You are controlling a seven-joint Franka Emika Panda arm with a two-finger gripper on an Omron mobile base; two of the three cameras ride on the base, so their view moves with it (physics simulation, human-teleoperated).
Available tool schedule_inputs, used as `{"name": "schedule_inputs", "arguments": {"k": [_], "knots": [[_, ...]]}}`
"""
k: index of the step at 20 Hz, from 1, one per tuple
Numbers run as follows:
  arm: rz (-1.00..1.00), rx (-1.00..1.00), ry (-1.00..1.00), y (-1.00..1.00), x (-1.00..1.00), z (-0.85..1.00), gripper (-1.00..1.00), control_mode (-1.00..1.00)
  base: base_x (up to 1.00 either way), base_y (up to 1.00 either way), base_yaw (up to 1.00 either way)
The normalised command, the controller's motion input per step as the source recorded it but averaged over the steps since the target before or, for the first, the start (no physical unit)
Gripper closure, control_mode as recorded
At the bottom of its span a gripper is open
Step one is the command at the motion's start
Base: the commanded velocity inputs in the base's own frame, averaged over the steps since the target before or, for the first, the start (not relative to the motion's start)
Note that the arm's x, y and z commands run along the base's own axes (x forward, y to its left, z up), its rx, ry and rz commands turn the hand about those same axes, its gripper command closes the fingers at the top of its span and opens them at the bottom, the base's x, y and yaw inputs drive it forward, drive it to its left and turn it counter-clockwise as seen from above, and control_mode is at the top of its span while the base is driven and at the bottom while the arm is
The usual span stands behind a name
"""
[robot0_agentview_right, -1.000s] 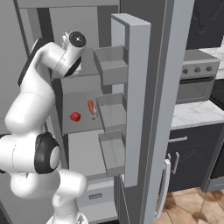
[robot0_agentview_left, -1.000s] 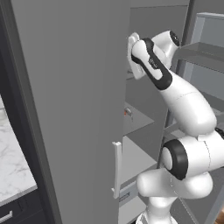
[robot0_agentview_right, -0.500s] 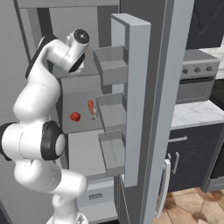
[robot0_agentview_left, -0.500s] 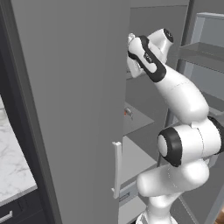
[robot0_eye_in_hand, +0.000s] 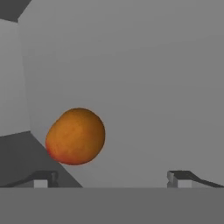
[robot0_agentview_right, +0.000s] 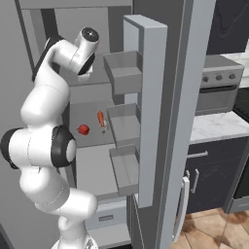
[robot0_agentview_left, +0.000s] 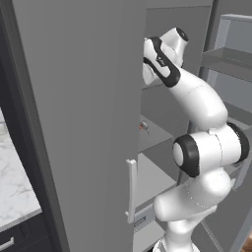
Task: Take the fish and mango from the highest rack and move them to the second highest rack where the carrot and bell pepper are located, to maximize freezer space. Close the freezer door after rearranging.
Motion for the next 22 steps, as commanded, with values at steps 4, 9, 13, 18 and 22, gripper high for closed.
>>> {"name": "schedule_inputs", "arguments": {"k": [4,9,13,18,22], "knots": [[0.00,0.00,0.00,0.19,0.35,-0.04,-1.00,-1.00,0.00,0.00,0.00],[0.00,0.00,0.00,0.22,0.35,-0.03,-1.00,-1.00,0.00,0.00,0.00],[0.00,-0.01,0.00,0.14,0.39,-0.09,-1.00,-1.00,0.00,0.00,0.00],[0.00,-0.04,0.09,0.17,0.43,-0.13,-1.00,-1.00,0.00,0.00,0.00],[0.00,-0.09,0.18,0.18,0.35,-0.16,-1.00,-1.00,0.00,0.00,0.00]]}}
